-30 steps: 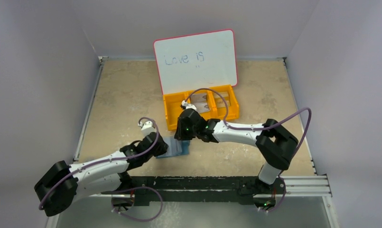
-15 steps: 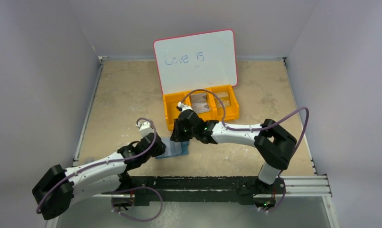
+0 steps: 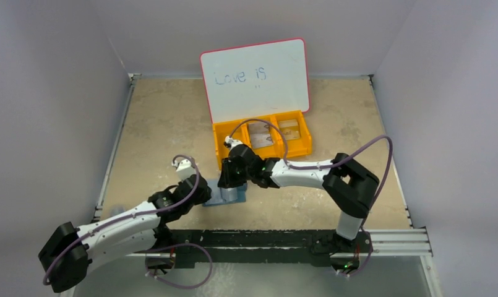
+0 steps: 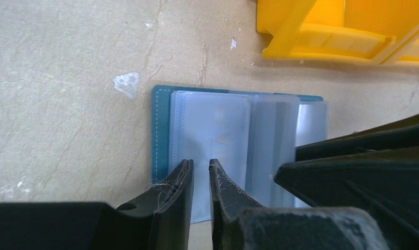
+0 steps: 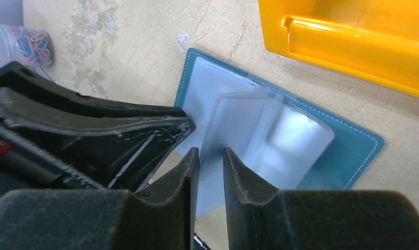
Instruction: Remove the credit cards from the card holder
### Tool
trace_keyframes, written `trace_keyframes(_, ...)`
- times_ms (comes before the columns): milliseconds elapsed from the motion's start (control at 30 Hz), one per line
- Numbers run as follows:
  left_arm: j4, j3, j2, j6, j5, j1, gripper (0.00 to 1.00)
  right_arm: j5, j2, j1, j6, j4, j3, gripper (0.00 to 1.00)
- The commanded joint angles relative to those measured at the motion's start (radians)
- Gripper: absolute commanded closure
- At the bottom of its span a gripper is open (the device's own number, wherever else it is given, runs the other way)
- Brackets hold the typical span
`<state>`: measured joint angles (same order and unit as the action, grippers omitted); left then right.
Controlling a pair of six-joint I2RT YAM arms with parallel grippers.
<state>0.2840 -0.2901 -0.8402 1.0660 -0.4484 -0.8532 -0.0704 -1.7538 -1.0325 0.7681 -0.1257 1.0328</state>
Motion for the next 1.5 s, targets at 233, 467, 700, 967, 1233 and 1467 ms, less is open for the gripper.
trace_keyframes(233, 0.099, -0.041, 0.093, 0.041, -0.089, -0.001, 0.82, -0.008, -0.027, -0.03, -0.05, -0.004, 0.058, 0.72)
trace_keyframes(467, 0.103, -0.048, 0.09, 0.033, -0.094, -0.001, 0.82, 0.018, -0.008, -0.035, -0.058, 0.023, 0.057, 0.67)
trace_keyframes(700, 0.106, -0.054, 0.093, 0.032, -0.093, -0.001, 0.82, 0.047, 0.006, -0.043, -0.075, 0.055, 0.068, 0.65)
trace_keyframes(967, 0.107, -0.061, 0.09, 0.03, -0.095, 0.0, 0.82, 0.058, 0.072, -0.051, -0.081, 0.022, 0.031, 0.48)
trace_keyframes(1233, 0.112, -0.066, 0.087, 0.026, -0.095, -0.001, 0.82, 0.104, 0.058, -0.059, -0.09, 0.092, 0.036, 0.46)
trace_keyframes(1467, 0.153, -0.083, 0.105, 0.036, -0.133, -0.001, 0.82, 0.211, 0.002, -0.112, -0.142, 0.182, 0.097, 0.2)
